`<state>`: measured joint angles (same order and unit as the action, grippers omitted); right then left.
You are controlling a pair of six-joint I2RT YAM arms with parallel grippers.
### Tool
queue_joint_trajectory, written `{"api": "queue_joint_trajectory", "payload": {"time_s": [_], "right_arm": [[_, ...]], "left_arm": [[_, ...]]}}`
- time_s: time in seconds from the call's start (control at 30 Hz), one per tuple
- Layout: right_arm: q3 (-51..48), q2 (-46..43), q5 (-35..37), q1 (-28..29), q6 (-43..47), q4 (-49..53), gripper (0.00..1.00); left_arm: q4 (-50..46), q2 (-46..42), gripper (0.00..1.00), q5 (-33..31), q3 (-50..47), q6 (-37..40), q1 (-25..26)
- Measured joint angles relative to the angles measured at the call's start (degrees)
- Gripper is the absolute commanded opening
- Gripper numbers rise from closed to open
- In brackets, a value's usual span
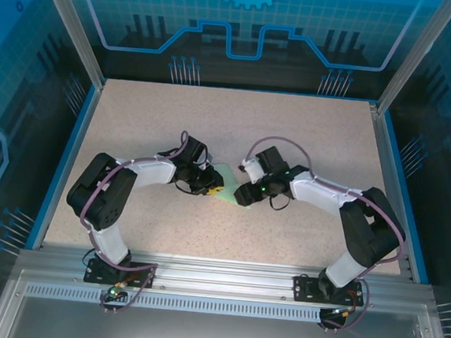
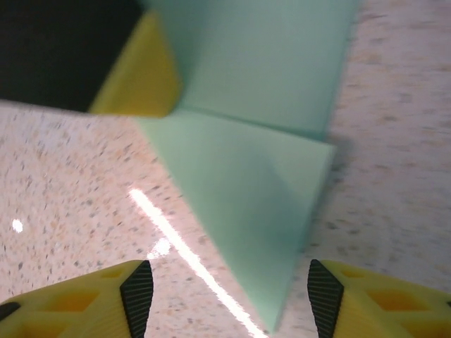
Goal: Fold a paper plane with a square sheet of paper (fold left side to right side)
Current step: Fourth fold the wing at the center of the table.
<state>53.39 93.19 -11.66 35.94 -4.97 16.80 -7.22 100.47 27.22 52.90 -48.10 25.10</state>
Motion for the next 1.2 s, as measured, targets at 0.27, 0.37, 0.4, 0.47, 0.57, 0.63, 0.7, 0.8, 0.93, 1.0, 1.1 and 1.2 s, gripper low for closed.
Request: {"api": "queue_joint_trajectory", "payload": {"time_s": [0.27, 0.37, 0.4, 0.47, 0.57, 0.63, 0.7, 0.8, 0.93, 1.0, 1.1, 1.2], "right_arm": [[-0.04, 3.63, 4.98, 5.07, 2.47, -4.04, 0.62], [0.09, 5.27, 6.58, 5.07, 2.82, -4.26, 0.6], [0.26, 5.64, 6.93, 5.07, 2.97, -4.26, 0.6], [0.44, 5.99, 7.5, 5.07, 3.13, -4.44, 0.59], [0.7, 6.21, 8.52, 5.07, 3.15, -4.46, 0.57], [0.72, 6.32, 9.07, 5.07, 3.15, -4.48, 0.57], [0.76, 6.58, 9.81, 5.07, 3.15, -4.46, 0.53], [1.29, 7.26, 10.25, 5.07, 3.39, -4.42, 0.46], [1.49, 7.41, 10.73, 5.07, 3.54, -4.44, 0.38], [1.49, 7.43, 10.84, 5.07, 3.56, -4.44, 0.35], [1.49, 7.5, 10.84, 5.05, 3.54, -4.42, 0.32], [1.49, 7.58, 10.84, 5.03, 3.52, -4.42, 0.29]], "left_arm": [[-0.7, -0.02, 0.23, -0.44, 0.26, 0.0, 0.04], [-1.44, -0.02, 0.23, -0.61, 0.87, 0.0, 0.04], [-1.53, -0.02, 0.23, -0.63, 1.11, 0.02, 0.04], [-1.77, -0.02, 0.23, -0.63, 1.7, 0.0, 0.04], [-1.95, -0.02, 0.23, -0.66, 2.51, 0.02, 0.04], [-2.08, -0.02, 0.23, -0.81, 2.91, 0.02, 0.04], [-2.23, -0.02, 0.23, -0.83, 3.1, 0.04, 0.04], [-2.64, -0.02, 0.23, -0.83, 3.21, 0.11, 0.04], [-3.04, -0.02, 0.27, -0.87, 3.23, 0.15, 0.04], [-3.5, -0.04, 0.29, -1.05, 3.5, 0.37, 0.04], [-4.52, -0.5, 0.31, -1.64, 3.91, 0.61, 0.02], [-5.51, -1.97, 0.33, -2.08, 3.98, 1.46, -0.15]]}}
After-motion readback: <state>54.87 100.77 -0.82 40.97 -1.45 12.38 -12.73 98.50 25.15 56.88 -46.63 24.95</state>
